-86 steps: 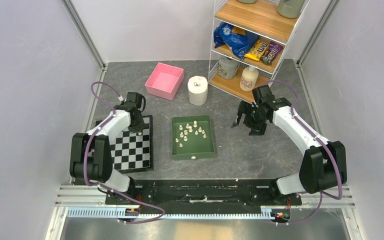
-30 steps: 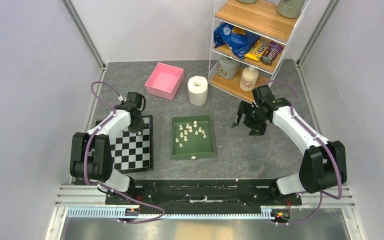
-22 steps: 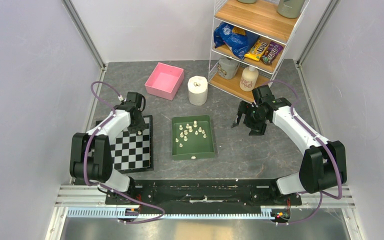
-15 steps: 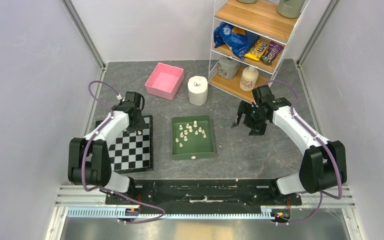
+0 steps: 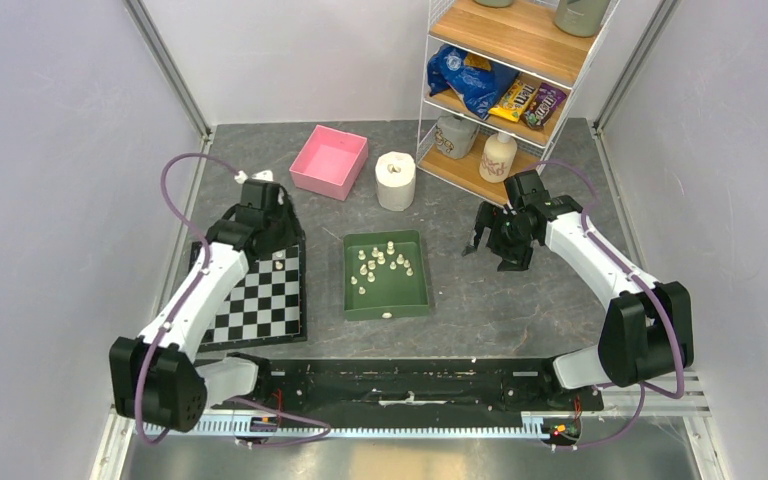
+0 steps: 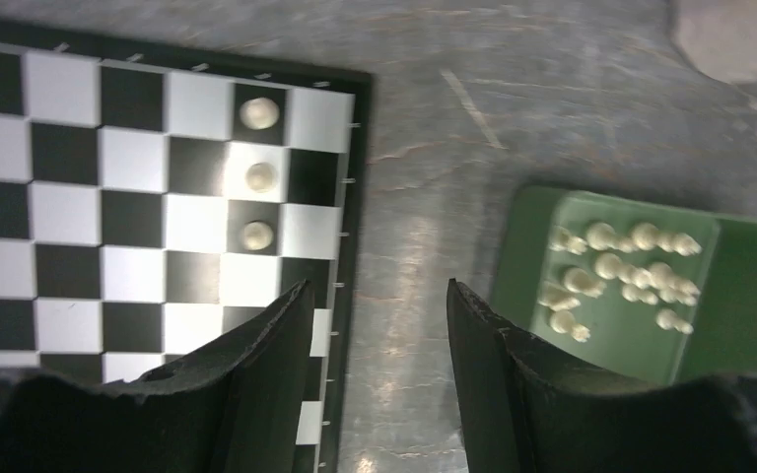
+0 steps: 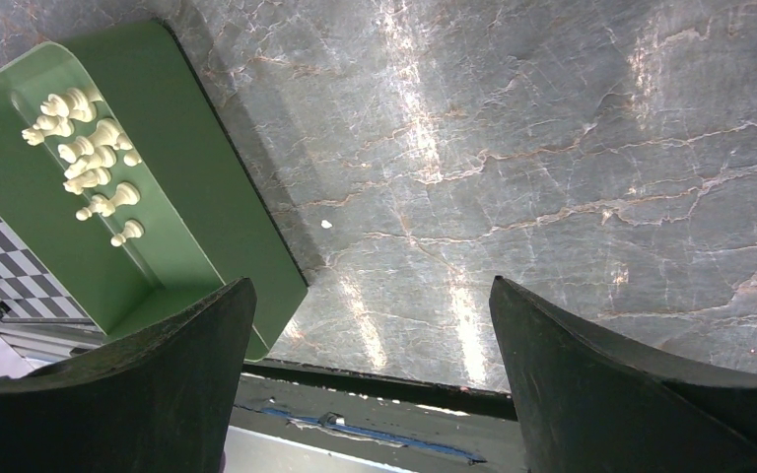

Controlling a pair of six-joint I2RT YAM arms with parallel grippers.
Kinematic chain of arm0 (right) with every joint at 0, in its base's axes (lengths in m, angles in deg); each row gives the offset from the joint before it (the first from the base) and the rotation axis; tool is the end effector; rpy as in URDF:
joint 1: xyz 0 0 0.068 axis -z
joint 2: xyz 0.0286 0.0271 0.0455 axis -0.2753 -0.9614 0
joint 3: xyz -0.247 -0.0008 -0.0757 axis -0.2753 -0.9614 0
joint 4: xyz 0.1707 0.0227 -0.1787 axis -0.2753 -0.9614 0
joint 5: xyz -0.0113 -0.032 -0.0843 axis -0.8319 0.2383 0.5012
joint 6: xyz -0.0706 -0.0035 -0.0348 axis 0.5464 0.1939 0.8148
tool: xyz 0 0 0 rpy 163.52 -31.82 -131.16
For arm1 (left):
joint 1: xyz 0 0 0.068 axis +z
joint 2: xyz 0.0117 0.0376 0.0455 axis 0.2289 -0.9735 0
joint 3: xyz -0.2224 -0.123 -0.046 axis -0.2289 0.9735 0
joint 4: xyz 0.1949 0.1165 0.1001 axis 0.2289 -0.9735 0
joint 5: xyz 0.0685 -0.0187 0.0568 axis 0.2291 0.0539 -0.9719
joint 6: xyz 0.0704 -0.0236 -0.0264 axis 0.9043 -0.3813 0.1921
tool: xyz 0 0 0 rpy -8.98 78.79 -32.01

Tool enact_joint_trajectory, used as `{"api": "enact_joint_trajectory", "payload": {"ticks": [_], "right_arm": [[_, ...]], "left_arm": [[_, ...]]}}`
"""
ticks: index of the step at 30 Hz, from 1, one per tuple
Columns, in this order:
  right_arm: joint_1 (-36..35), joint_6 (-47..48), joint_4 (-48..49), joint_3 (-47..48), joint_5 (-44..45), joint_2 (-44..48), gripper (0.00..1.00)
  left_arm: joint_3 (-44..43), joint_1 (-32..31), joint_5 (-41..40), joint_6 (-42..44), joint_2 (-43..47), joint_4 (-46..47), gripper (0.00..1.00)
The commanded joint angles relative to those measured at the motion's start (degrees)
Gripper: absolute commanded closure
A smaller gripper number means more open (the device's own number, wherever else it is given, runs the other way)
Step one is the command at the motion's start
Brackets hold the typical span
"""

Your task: Set up the chess pieces on the board

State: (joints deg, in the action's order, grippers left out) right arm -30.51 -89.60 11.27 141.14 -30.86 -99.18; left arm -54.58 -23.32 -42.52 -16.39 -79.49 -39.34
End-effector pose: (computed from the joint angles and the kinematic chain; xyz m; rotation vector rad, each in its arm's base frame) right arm 0.2631 0.0818 0.2034 0.4408 2.7802 0.4909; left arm 0.2555 -0.0369 0.2362 -0.3962 2.4168 -0.1258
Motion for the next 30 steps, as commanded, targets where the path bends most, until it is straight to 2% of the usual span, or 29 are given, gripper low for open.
{"api": "enact_joint_trajectory", "payload": {"ticks": [1,2,6,15,22,30], "right_arm": [[-0.08,0.50,1.09,0.04,-0.78,1.45,0.03],[-0.06,0.41,1.04,-0.16,-0.75,1.57,0.00],[-0.07,0.25,1.04,-0.68,-0.37,2.47,0.01],[-0.07,0.50,0.62,-1.16,0.70,3.20,0.01],[-0.05,0.55,0.60,-1.44,0.96,3.39,0.01],[-0.11,0.89,0.43,-1.45,1.19,3.44,0.01]], "left_arm": [[-4.64,-10.31,-0.84,-1.06,-0.71,1.67,0.41],[-5.67,-13.86,-1.24,-1.65,-2.15,1.89,0.41],[-8.86,-24.57,-2.38,-3.51,-7.79,4.50,0.42],[-15.41,-37.02,-1.38,-4.97,-23.12,6.37,0.50],[-17.87,-40.23,-1.62,-7.39,-30.10,8.45,0.56],[-18.25,-40.29,-8.16,-6.57,-32.23,6.98,0.59]]}}
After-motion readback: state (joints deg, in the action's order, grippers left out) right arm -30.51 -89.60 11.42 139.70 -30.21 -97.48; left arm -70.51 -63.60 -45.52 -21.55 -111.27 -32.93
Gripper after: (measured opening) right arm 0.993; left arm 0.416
